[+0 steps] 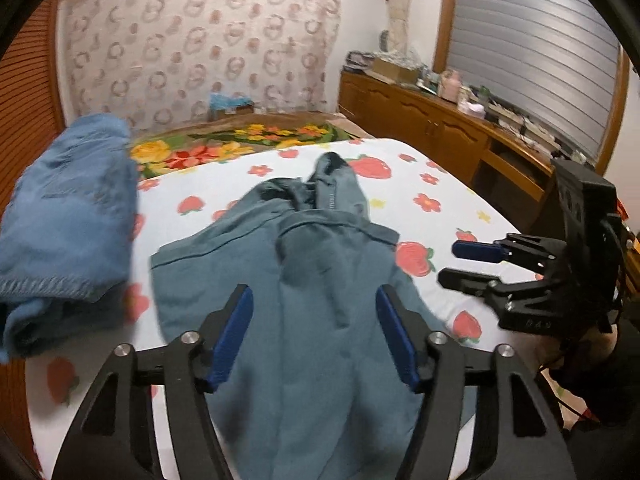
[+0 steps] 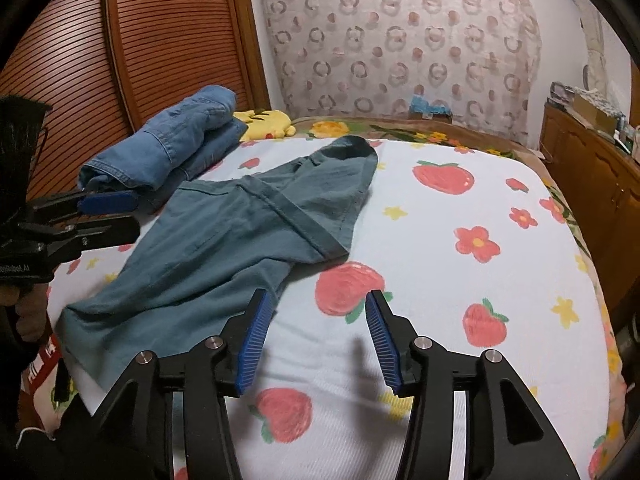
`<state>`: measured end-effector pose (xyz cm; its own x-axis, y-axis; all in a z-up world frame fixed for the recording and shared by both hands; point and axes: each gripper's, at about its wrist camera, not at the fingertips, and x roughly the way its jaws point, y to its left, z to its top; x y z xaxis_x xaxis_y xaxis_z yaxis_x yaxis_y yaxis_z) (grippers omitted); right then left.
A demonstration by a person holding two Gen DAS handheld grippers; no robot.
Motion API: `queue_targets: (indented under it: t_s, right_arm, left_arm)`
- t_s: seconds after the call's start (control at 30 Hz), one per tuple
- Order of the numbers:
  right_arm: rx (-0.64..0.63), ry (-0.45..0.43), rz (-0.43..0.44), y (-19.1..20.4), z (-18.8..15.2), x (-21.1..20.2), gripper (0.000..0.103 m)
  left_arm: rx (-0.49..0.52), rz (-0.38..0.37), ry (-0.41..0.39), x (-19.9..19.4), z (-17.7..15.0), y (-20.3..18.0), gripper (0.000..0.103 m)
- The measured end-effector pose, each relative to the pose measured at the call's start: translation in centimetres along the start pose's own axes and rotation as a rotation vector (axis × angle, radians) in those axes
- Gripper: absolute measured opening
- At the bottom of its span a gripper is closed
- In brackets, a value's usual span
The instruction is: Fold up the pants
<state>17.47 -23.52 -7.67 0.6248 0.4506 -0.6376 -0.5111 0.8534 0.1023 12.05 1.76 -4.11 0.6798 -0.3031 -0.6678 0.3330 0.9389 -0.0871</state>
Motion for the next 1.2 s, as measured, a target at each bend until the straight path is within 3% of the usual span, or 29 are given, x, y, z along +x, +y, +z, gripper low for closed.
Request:
queue_targets:
  t_s: [0.07, 0.4, 0.5, 0.57, 0.77, 1.0, 1.2]
  right_arm:
    - [-0.001, 0.004, 0.006, -0.1, 0.0, 0.1, 0.051]
    - [0.026, -0.005, 0.024, -0.9, -0.2, 0.2, 0.051]
    - [0.028, -0.01, 0.023, -1.0, -0.4, 0.2, 0.051]
    - [0.027, -0.015, 0.023, -1.1, -0.4, 0.2, 0.051]
    - [0.039, -0.023, 0.024, -1.4, -0.7, 0.1, 0.051]
    - [0.019, -0.022, 0.01, -1.1, -0.7, 0.1, 0.051]
    - [0.013, -0.018, 0.007, -0.9, -0.7, 0.0, 0.051]
  left_arm:
    - [0.023, -0.007, 0.025, 1.0, 0.7, -0.5, 0.052]
    - [0.068, -0.021, 0.17, 6.4, 3.2, -1.4, 0.041]
    - [0.073, -0.004, 0.206, 7.8, 3.2, -1.2, 0.03]
    - [0.074, 0.002, 0.215, 8.3, 3.1, -1.0, 0.009]
    - [0.049, 0.031, 0.127, 5.2, 3.5, -0.2, 0.005]
    - [-0.032, 0.156, -0.004, -0.1, 4.8, 4.5, 0.004]
    - [-0.076, 0.242, 0.003, -0.5, 4.1, 8.2, 0.004]
